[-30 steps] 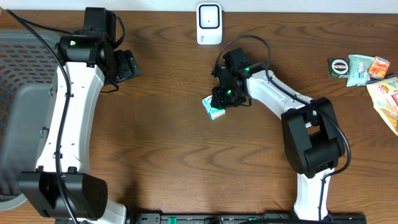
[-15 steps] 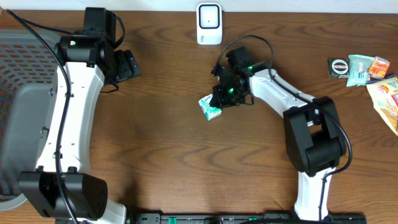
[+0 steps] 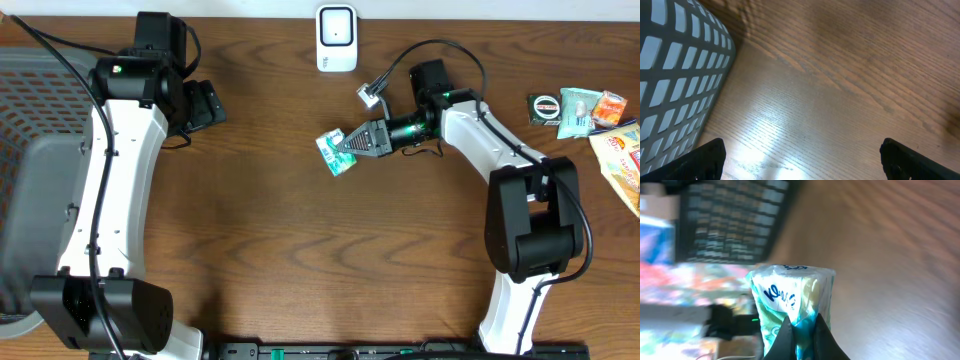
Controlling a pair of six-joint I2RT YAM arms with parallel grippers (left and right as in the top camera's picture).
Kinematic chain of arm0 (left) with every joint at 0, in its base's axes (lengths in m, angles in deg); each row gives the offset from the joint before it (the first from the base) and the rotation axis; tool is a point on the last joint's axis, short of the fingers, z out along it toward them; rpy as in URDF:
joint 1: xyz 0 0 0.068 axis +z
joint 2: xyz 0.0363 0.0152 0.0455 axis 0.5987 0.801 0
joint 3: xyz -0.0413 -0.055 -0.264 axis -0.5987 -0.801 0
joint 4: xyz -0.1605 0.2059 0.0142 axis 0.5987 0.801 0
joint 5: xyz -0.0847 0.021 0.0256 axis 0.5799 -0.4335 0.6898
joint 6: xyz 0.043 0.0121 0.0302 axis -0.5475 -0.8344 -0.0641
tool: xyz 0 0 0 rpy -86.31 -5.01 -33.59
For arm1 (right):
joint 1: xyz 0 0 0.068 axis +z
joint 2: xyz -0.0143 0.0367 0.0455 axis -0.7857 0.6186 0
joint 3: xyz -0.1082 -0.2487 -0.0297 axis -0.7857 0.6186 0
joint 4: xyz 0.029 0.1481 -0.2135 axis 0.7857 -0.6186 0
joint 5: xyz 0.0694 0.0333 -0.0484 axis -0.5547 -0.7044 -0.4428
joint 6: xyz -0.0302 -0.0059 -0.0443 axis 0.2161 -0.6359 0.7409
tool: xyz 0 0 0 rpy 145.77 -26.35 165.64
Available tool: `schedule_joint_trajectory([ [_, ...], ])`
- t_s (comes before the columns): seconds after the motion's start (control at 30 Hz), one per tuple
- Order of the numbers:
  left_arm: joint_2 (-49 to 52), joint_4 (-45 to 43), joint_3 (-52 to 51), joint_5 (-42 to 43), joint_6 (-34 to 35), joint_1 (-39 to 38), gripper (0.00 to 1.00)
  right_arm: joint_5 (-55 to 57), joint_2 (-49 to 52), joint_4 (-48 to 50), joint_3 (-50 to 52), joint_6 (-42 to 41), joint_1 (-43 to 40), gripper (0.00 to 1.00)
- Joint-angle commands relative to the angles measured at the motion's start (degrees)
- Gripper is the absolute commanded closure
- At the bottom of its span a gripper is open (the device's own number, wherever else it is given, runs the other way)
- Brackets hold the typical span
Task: Scan the item barcode
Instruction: 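Lift the Kleenex pack and carry it toward the white scanner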
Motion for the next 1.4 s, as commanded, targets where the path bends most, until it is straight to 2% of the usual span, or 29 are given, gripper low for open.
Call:
schedule_joint_trajectory([
  [0.0, 0.3, 0.2, 0.1, -0.9, -0.1, 0.2, 0.02, -12.3, -1.8, -0.2, 0.1, 5.0, -0.3, 0.99],
  [0.27, 0.3, 0.2, 0.1, -0.9, -0.1, 0.2, 0.02, -11.6, -1.8, -0.2, 0.1, 5.0, -0.2, 0.99],
  [0.5, 0.3, 0.2, 0.1, -0.9, -0.1, 0.2, 0.02, -6.3, -1.8, -0.7, 0.1, 4.9, -0.1, 0.99],
  [0.57, 0.3, 0.2, 0.1, -0.9, -0.1, 0.2, 0.02, 0.2, -1.8, -0.9, 0.1, 4.3, 0.3, 0.99],
  [0.77, 0.3, 0.2, 0.1, -0.9, -0.1, 0.2, 0.02, 30.0, -1.8, -0.7, 0.0, -6.3, 2.9, 0.99],
  [0.83, 0.3, 0.2, 0.1, -0.9, -0.1, 0.2, 0.02, 35.6, -2.0, -0.6, 0.0, -6.9, 3.7, 0.99],
  [0.93, 0.3, 0.2, 0.1, -0.9, -0.1, 0.2, 0.02, 41.6, -2.5, 0.5, -0.5, -6.9, 4.7, 0.99],
  [1.1, 0.3, 0.2, 0.1, -0.9, -0.1, 0.2, 0.02, 58.7, -2.6, 3.3, -3.8, -6.0, 6.4, 0.99],
  [1.27, 0.3, 0.2, 0.1, -0.9, -0.1, 0.2, 0.02, 76.5, -2.6, 14.2, -4.3, -0.1, 9.3, 0.99],
  [1.37, 0.3, 0.2, 0.1, -0.9, -0.1, 0.2, 0.02, 82.4, -2.6, 22.1, -4.3, 4.3, 10.8, 0.99],
])
